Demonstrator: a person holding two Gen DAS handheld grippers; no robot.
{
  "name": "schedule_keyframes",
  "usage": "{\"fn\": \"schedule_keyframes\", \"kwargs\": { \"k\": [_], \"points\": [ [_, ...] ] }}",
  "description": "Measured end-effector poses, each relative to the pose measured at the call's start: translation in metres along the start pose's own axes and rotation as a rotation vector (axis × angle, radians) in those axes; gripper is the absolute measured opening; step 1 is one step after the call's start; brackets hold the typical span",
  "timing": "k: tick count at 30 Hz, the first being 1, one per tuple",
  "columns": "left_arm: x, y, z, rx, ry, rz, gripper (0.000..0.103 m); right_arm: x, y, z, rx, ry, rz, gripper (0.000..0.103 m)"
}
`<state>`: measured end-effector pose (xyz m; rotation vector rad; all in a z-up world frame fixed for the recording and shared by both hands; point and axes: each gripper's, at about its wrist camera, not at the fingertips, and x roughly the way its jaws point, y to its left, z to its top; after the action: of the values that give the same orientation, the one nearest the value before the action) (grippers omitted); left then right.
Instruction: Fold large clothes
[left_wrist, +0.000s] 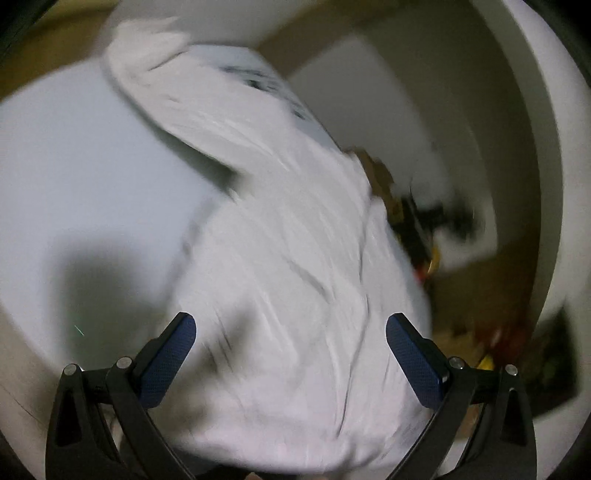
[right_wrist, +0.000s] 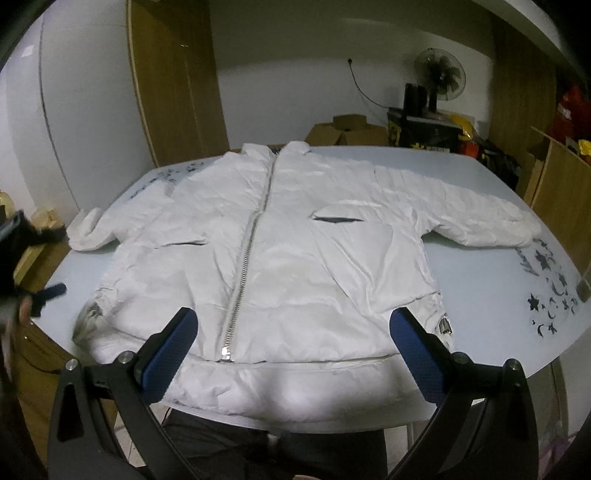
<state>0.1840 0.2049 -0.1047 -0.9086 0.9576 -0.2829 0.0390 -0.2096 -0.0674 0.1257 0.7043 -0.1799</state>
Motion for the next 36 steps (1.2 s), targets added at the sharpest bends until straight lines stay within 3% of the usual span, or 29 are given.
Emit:
{"fn": "schedule_keyframes", "kwargs": {
  "k": [4, 6, 11, 19, 25, 32, 35, 36],
  "points": [
    [0.021, 0.067, 0.072, -0.234, -0.023, -0.011, 0.103, 0.014, 0.002, -0.003, -0.032, -0.002, -0.041, 0.103],
    [0.032, 0.081, 0.093, -0.275, -0.016, -0.038, 0.103, 0.023, 0.001, -0.002, -0.036, 0.014, -0.037, 0.103],
    [0.058, 0.096, 0.126, -0.302, -0.048, -0.019, 0.103, 0.045, -0.006, 0.001, -0.027, 0.051, -0.062, 0.103],
    [0.100, 0.102, 0.153, -0.359, -0.025, -0.099, 0.103, 0.070, -0.022, 0.002, 0.013, 0.109, -0.099, 0.103],
    [0.102, 0.102, 0.183, -0.345, -0.075, -0.116, 0.103, 0.080, -0.030, 0.001, 0.033, 0.132, -0.116, 0.103],
    [0.091, 0.111, 0.204, -0.327, -0.163, -0.048, 0.100, 0.089, -0.033, 0.002, 0.042, 0.150, -0.124, 0.103],
    [0.092, 0.116, 0.209, -0.284, -0.166, -0.016, 0.076, 0.091, -0.031, 0.000, 0.037, 0.156, -0.126, 0.103],
    [0.093, 0.120, 0.211, -0.277, -0.171, -0.011, 0.059, 0.092, -0.030, 0.000, 0.036, 0.158, -0.127, 0.103]
  ]
}}
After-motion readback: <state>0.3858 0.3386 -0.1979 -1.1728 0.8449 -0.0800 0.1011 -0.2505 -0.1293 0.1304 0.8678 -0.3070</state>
